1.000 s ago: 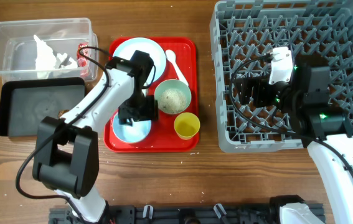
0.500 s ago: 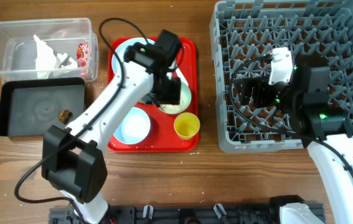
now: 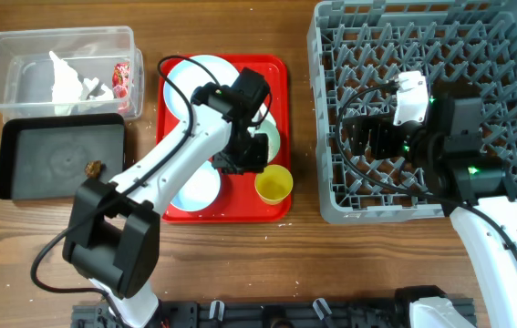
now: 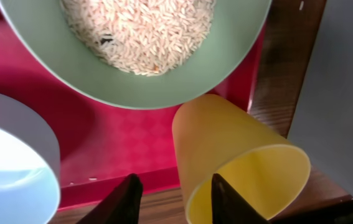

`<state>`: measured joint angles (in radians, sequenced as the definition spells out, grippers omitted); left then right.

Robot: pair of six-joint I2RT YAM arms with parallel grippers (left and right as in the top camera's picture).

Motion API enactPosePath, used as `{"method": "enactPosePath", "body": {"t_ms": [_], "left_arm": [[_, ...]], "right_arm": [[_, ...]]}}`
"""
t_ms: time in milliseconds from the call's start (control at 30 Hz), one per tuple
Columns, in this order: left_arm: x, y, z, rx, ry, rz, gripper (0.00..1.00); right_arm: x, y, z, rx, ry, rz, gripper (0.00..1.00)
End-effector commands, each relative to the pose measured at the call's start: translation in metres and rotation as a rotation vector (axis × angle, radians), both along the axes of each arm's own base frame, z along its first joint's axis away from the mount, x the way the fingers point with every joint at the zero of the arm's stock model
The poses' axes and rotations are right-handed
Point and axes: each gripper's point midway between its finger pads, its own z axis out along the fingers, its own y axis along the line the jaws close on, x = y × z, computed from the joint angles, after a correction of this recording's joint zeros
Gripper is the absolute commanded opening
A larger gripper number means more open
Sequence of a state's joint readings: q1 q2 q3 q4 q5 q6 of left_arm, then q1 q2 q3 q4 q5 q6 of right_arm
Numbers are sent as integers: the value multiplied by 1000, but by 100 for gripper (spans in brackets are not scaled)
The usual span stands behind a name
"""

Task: Sort waste into correct bins and load items into the dishwasher rack
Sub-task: 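Grasp the yellow cup with the left gripper and lift it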

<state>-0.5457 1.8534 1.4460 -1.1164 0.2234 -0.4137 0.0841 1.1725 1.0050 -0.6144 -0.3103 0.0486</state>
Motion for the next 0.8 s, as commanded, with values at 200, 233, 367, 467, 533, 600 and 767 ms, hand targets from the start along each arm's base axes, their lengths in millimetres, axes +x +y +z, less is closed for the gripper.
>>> {"method": "enactPosePath", "body": {"t_ms": [200,233,367,467,533,600,767], "left_arm": [[-15,-21,-13,-9,17,-21,30],[-14,-21,-13,-8,16,-20,26],[-12,-17,-14,11,4,-17,18],[-11,-16,-17,21,1,-17,17],[-12,-15,-25,35,21,-17,17],[-12,-15,-27,37,22,-18,11],[-8,-14,-27,29,17,-8,4]], "right_arm": [[2,0,6,6,-11,-4,100],[3,0,6,6,-11,-4,100],[2,0,5,6,-9,-4,100],[2,0,5,7,-6,-4,100],[0,0,4,6,2,-4,100],[0,0,3,5,4,-4,100],[0,1,4,9,1,-2,100]]}}
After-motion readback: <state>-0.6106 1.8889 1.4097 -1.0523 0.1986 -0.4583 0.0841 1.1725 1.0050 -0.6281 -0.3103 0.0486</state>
